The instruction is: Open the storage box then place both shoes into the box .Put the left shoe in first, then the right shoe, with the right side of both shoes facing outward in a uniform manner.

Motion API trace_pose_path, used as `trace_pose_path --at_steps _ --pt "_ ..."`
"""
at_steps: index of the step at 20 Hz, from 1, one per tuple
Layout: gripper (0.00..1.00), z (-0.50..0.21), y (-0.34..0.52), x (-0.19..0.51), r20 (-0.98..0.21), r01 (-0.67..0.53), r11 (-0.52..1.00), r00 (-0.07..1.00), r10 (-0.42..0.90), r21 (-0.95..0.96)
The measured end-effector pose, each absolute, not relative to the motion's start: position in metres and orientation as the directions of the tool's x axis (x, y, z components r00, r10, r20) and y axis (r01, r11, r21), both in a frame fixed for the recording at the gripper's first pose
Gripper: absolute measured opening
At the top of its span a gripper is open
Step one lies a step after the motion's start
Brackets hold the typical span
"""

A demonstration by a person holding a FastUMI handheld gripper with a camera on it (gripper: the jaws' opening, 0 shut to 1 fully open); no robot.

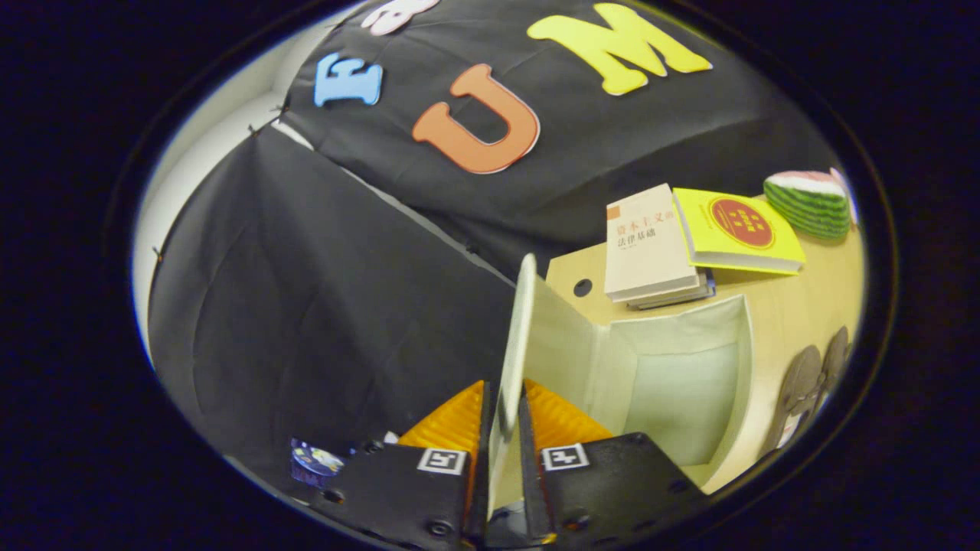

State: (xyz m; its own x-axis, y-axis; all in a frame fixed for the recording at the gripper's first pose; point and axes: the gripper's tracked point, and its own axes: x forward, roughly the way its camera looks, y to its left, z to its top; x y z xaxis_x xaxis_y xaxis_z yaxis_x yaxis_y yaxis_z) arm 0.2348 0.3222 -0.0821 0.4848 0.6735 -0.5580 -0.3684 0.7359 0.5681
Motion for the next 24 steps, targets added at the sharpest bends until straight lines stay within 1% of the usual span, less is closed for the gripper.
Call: trace_pose_path --at_steps 2,3,4,6,12,17,21,24 --pt "0.44 -0.086 0.336 0.23 -0.575 -0.453 0.769 0.511 0.639 0.451" --pt "0.53 -0.081 0.344 0.223 -0.566 -0.482 0.766 0.519 0.641 0.426" --pt "0.69 -0.082 0.349 0.217 -0.56 -0.498 0.765 0.525 0.641 0.409" --pt "1.0 -0.086 0.348 0.213 -0.578 -0.488 0.781 0.531 0.62 0.391" --pt "1.0 -0.092 0.319 0.22 -0.595 -0.409 0.815 0.557 0.579 0.411" --pt "1.0 -0.115 0.257 0.236 -0.654 -0.319 0.888 0.6 0.46 0.331" --pt "1.0 -0.144 0.206 0.238 -0.714 -0.249 0.925 0.588 0.38 0.287" --pt "1.0 -0.165 0.165 0.238 -0.743 -0.189 0.955 0.6 0.297 0.229"
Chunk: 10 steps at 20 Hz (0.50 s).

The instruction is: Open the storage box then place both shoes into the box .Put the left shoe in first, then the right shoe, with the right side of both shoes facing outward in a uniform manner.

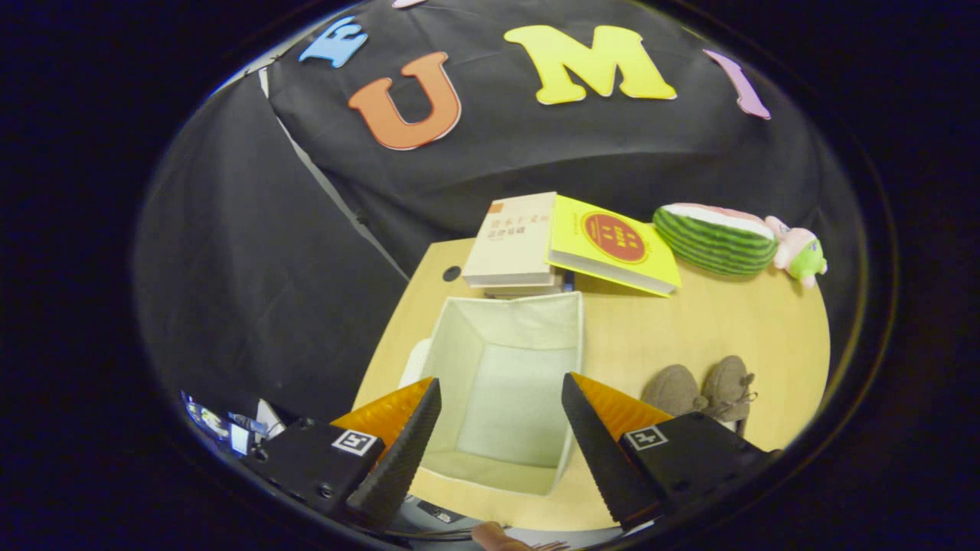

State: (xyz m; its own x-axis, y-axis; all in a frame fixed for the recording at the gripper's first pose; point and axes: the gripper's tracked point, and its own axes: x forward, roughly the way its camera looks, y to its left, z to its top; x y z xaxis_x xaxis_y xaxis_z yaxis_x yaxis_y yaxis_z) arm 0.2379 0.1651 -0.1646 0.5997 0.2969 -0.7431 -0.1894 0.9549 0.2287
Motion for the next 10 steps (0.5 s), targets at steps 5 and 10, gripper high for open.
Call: trace_pose_path --at_steps 5,10 --pt "1.0 -0.2 0.117 0.23 -0.792 -0.136 0.97 0.56 0.242 0.199" --pt "1.0 -0.236 0.066 0.215 -0.856 -0.1 0.989 0.497 0.141 0.105"
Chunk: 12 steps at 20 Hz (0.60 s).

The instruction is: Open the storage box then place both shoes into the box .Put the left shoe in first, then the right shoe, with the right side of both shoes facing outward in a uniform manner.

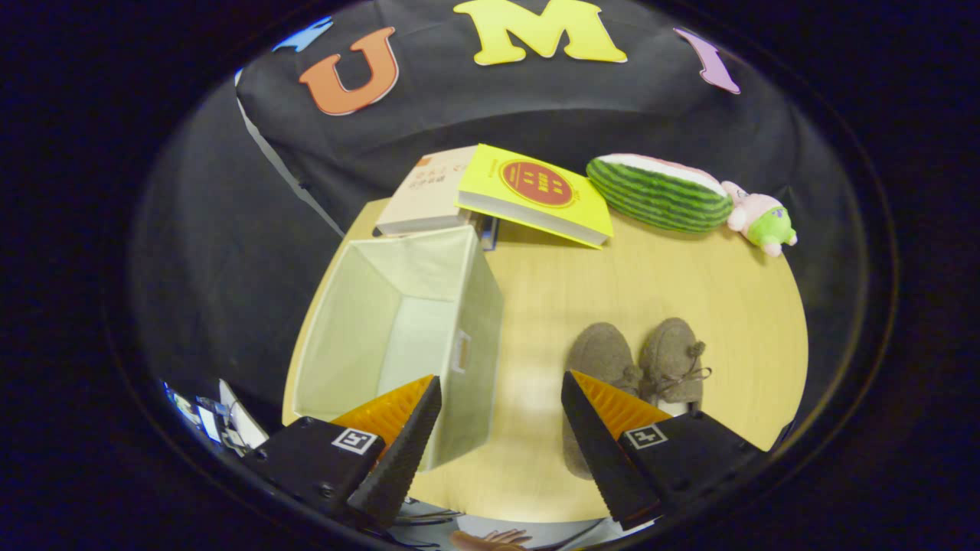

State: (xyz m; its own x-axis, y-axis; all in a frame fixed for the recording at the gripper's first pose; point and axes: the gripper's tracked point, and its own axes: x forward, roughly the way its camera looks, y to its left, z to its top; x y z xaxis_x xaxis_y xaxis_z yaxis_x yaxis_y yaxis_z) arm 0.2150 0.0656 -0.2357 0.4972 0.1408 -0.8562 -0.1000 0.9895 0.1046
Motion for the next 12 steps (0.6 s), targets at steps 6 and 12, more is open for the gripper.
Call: trace_pose_path --at_steps 6,12 --pt "1.0 -0.272 0.003 0.191 -0.912 -0.09 0.996 0.409 0.027 -0.01" --pt "0.94 -0.306 -0.023 0.18 -0.945 -0.034 0.999 0.326 0.012 0.001"
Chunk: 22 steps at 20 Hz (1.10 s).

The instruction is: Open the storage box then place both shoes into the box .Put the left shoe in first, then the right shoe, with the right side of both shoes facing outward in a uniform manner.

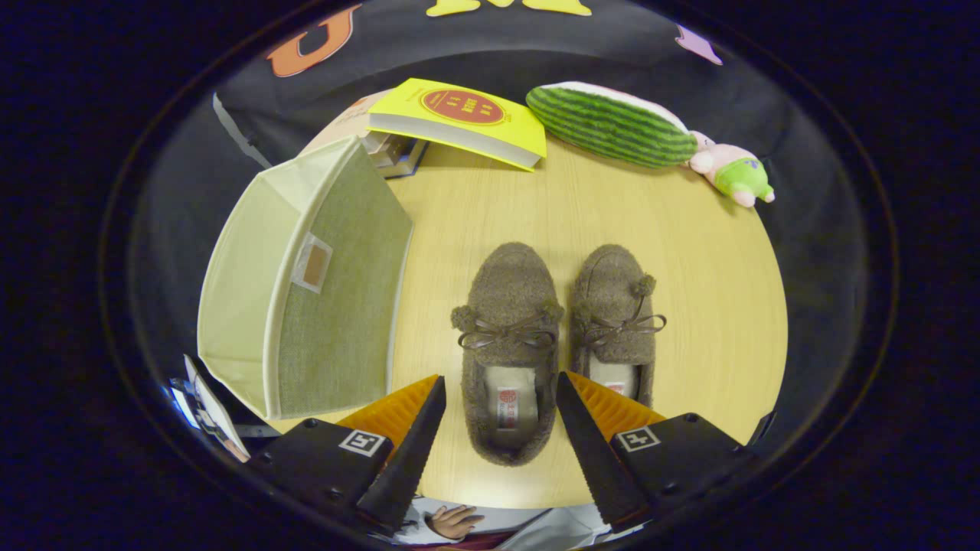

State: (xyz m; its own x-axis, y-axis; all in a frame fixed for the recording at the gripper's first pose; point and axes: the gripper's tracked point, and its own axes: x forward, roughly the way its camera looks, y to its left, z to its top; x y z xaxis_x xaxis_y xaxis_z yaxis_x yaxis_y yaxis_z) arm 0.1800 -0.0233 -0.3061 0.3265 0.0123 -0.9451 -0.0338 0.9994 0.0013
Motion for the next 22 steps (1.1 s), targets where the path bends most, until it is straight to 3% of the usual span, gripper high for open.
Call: trace_pose_path --at_steps 5,9,14,19,22 --pt "0.78 -0.331 -0.048 0.183 -0.954 -0.006 0.998 0.293 -0.057 -0.062" --pt "0.66 -0.344 -0.043 0.184 -0.962 -0.022 1.0 0.272 -0.008 -0.015" --pt "0.32 -0.361 -0.056 0.194 -0.966 0.026 0.999 0.256 -0.042 -0.036" --pt "0.22 -0.375 -0.054 0.197 -0.966 0.025 1.0 0.259 -0.004 0.003" --pt "0.08 -0.373 -0.056 0.198 -0.964 0.053 0.998 0.265 0.031 0.046"
